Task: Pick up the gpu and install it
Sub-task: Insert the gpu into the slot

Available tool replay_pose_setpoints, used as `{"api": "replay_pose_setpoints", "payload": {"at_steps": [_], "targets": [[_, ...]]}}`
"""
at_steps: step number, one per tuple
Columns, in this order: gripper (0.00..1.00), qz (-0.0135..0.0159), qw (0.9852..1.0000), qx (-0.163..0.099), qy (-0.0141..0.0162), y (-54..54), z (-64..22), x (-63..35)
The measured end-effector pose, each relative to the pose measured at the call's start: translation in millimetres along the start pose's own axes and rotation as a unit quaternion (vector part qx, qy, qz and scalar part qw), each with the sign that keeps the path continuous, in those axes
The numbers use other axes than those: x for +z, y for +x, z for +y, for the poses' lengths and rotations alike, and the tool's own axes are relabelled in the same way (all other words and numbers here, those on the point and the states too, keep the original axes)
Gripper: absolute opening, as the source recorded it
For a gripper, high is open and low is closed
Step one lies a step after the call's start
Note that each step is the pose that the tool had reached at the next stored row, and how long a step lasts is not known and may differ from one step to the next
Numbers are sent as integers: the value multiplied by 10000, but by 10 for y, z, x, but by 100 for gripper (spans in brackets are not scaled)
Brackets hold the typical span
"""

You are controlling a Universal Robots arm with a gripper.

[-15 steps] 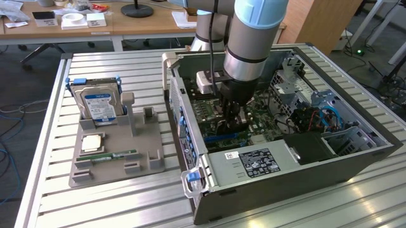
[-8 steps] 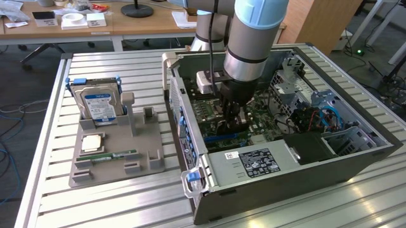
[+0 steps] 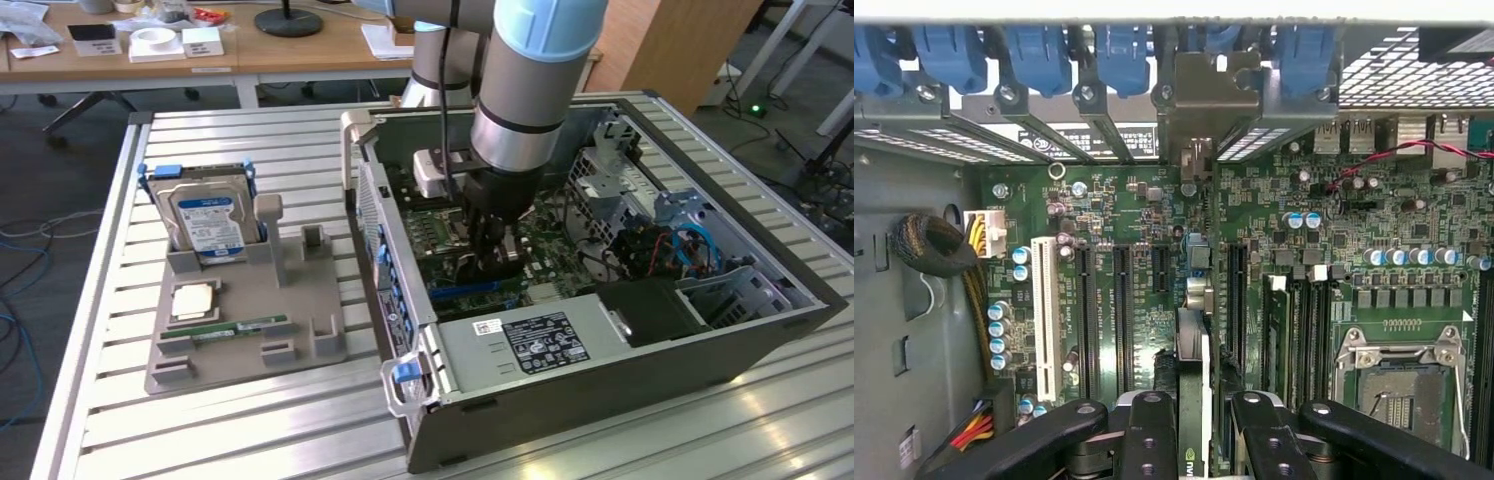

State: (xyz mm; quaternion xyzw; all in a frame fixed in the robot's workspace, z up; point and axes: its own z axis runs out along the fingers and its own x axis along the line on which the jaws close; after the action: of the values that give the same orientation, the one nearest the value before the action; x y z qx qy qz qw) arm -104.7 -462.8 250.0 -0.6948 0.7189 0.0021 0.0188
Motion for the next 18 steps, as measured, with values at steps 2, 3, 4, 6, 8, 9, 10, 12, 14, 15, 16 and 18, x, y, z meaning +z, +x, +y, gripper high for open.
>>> {"api": "replay_pose_setpoints", "payload": {"at_steps": [2, 3, 4, 6, 8, 9, 10, 12, 14, 15, 16, 18], "targets": [[26, -1, 10000, 1, 0, 2, -1, 0], [26, 0, 10000, 1, 0, 3, -3, 0], [26, 0, 10000, 1, 0, 4, -5, 0], [26, 0, 10000, 2, 0, 4, -7, 0], [26, 0, 10000, 1, 0, 4, -8, 0], [26, -1, 10000, 1, 0, 4, -8, 0], [26, 0, 10000, 1, 0, 4, -8, 0], [26, -1, 10000, 3, 0, 5, -8, 2], [26, 0, 10000, 10, 1, 9, -9, 4], [26, 0, 10000, 15, 0, 10, -8, 3], [26, 0, 10000, 16, 0, 10, -9, 4], [26, 0, 10000, 19, 1, 16, -8, 9]]}}
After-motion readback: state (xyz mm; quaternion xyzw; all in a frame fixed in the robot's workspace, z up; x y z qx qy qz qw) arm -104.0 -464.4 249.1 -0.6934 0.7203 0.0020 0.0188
